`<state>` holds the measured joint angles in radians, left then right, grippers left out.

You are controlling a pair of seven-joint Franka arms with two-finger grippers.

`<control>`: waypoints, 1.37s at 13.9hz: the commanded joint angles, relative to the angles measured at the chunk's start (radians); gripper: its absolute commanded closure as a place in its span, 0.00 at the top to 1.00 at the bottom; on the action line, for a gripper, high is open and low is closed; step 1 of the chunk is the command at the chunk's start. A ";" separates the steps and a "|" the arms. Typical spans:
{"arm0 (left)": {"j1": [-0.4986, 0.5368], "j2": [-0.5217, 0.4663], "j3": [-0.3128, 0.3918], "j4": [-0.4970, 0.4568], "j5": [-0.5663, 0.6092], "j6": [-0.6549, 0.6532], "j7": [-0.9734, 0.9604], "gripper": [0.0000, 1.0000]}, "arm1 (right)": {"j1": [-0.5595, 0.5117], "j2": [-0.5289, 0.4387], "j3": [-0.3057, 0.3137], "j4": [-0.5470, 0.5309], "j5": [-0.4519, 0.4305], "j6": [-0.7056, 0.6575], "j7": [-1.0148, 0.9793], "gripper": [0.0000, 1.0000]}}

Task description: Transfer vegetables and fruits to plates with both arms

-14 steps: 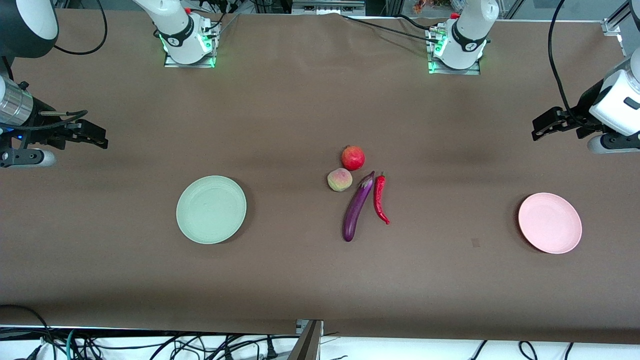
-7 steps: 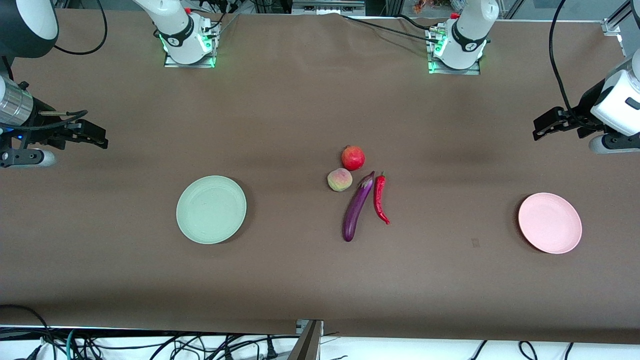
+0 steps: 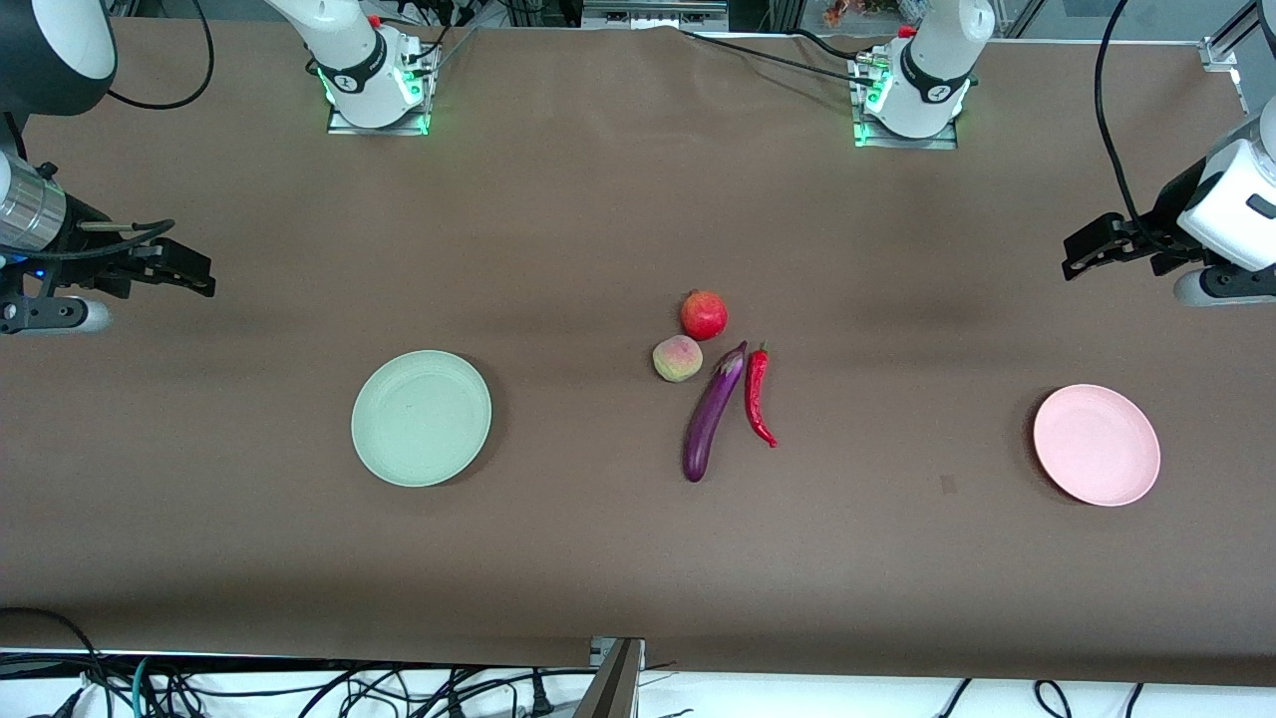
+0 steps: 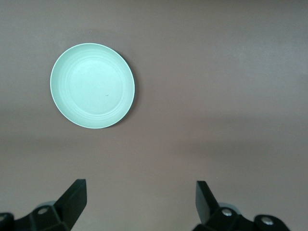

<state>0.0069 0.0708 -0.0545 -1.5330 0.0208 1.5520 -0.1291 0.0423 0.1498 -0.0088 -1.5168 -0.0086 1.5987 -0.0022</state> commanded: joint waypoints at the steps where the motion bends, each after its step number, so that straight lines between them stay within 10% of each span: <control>1: -0.001 -0.005 -0.004 0.017 0.025 -0.021 0.005 1.00 | -0.013 0.010 0.007 0.023 0.018 -0.006 -0.010 1.00; 11: -0.016 0.018 -0.027 0.031 0.011 -0.015 0.016 1.00 | -0.013 0.010 0.007 0.023 0.021 -0.006 -0.010 1.00; 19: -0.120 0.324 -0.045 0.068 -0.021 0.060 -0.038 1.00 | -0.013 0.013 0.006 0.023 0.032 -0.006 -0.010 1.00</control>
<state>-0.0496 0.2940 -0.0992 -1.5273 0.0121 1.5928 -0.1305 0.0418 0.1508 -0.0089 -1.5157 0.0043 1.5988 -0.0022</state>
